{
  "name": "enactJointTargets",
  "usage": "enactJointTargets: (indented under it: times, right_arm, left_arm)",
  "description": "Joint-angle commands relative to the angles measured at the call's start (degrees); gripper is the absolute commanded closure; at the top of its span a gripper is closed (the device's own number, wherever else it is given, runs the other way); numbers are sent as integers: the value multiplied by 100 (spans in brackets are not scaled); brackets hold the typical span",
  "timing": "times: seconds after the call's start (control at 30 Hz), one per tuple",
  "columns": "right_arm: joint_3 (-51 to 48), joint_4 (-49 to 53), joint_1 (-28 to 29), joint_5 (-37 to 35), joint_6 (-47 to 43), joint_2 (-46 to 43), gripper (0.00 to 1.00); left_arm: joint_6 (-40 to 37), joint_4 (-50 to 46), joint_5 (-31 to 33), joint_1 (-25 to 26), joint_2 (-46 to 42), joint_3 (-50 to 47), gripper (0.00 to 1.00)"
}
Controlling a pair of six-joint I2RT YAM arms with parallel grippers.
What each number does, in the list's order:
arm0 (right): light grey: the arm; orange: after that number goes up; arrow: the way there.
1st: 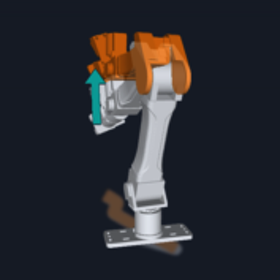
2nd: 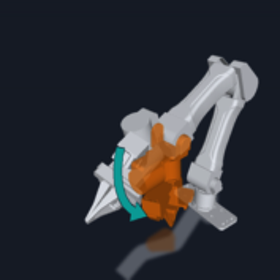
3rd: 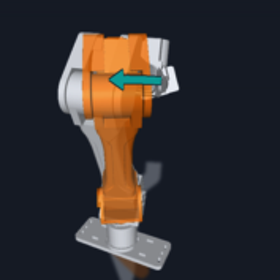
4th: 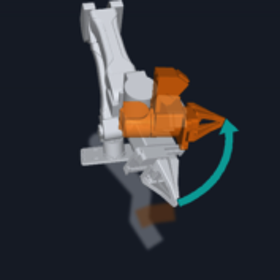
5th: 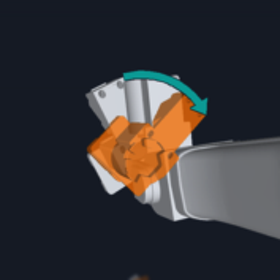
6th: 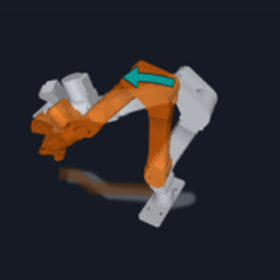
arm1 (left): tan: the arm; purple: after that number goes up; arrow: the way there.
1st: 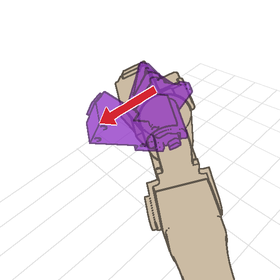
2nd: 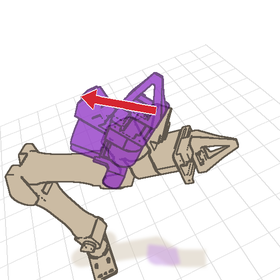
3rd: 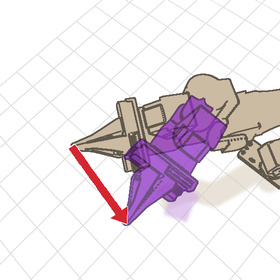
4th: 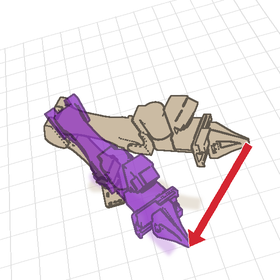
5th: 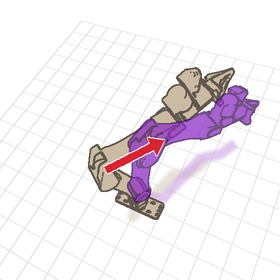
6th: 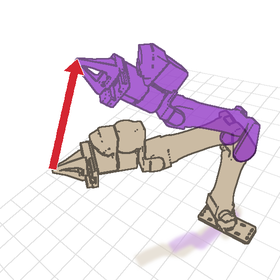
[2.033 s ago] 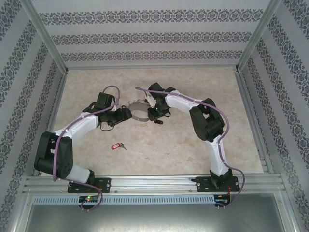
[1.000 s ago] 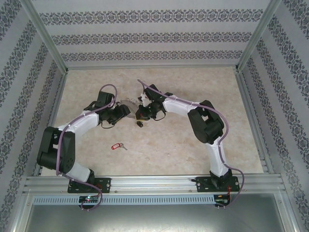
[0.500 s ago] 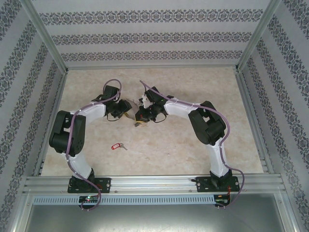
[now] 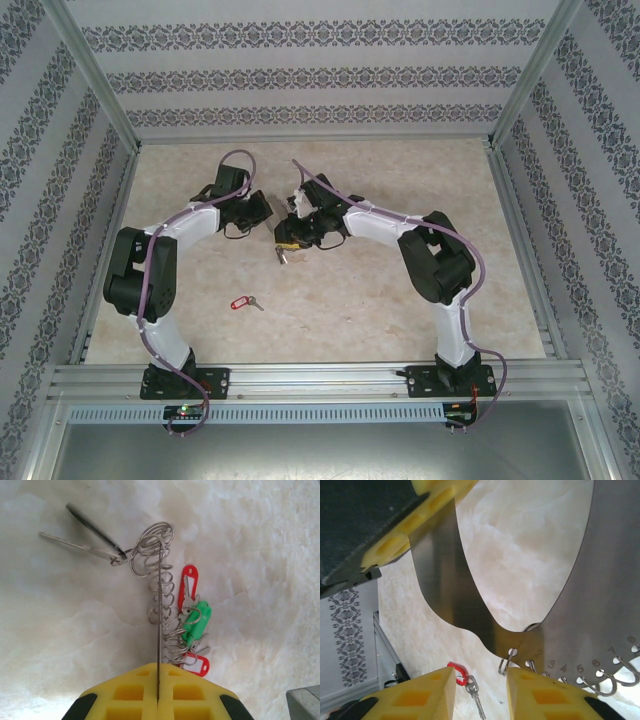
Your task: Put the keys on the keyring
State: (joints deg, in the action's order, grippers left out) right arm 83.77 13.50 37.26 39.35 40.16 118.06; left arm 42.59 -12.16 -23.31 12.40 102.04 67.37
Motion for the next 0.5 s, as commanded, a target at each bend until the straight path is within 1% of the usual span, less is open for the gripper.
enactJointTargets:
  times: [0.0,0.1,0.23,0.3,0.37,0.47]
  right_arm:
    - [-71,95,-60,310,-291,-467,63]
    - [-168,284,-62,221,-581,-883,60]
    - [-477,399,-103,-188,-967,-1568,59]
    - [-656,360,-114,-432,-1218,-1894,59]
    - [-958,297,-91,-882,-1724,-2325,58]
    - [-1371,88,-83,-1285,-2267,-2880,58]
  left_arm:
    - [-663,-681,-25,77,-185,597,100]
    - [-904,-1090,36,78,-346,952,100]
    - [-1223,-1510,61,78,-664,1311,100]
    - [-1407,-1581,-36,78,-827,1392,100]
    - [-1628,-1628,-146,73,-1028,1460,100]
    - [-2117,-1833,-281,78,-1294,1605,100]
